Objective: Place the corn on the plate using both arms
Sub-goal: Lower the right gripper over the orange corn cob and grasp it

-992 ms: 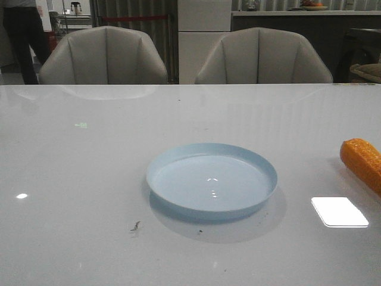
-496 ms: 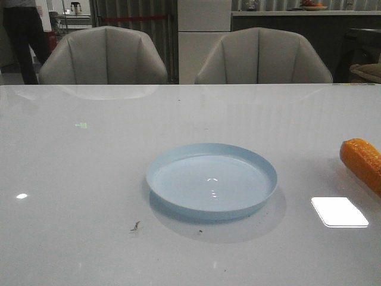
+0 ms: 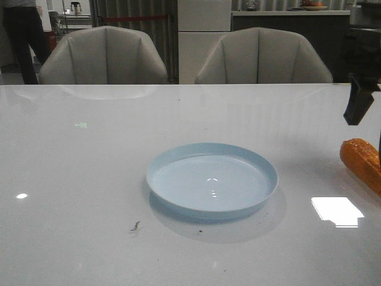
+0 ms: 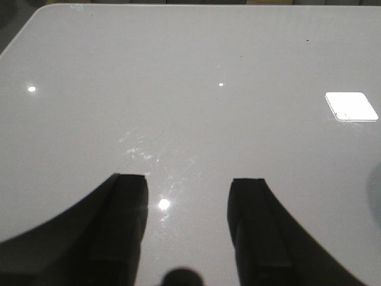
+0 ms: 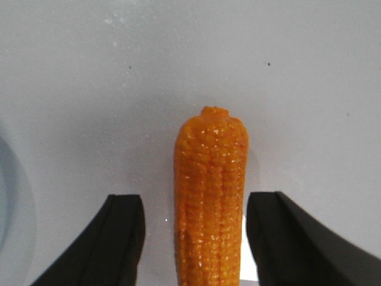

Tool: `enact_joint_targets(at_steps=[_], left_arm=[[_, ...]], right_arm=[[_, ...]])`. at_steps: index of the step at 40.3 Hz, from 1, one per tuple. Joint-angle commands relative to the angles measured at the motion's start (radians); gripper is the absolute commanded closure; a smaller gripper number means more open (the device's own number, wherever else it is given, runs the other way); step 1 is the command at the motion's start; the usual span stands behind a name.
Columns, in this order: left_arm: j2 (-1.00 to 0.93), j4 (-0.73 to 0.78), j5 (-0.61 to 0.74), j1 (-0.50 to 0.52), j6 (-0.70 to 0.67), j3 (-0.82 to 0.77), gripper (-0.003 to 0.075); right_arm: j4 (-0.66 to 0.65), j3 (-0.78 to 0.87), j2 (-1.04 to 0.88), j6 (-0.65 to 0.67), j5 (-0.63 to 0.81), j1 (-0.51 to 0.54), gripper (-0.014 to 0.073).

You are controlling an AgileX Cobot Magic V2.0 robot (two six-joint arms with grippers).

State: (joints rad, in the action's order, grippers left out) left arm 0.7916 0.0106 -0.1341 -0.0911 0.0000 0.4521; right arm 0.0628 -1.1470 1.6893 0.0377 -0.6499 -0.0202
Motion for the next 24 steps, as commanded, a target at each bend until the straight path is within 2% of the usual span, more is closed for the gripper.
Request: enact_joint_targets(at_steps=[1,24], left_arm=[[-0.007,-0.011,0.088,0.001,-0.007,0.027,0.0330],[-0.007,-0.011,0.113,0.001,-0.007,0.027,0.0330]], right_arm=[[-0.035,-0.049,0.010,0.037,0.002,0.005,0.0105],[-0.050,-0.050,0.142,0.039,0.004,0.005,0.0104]])
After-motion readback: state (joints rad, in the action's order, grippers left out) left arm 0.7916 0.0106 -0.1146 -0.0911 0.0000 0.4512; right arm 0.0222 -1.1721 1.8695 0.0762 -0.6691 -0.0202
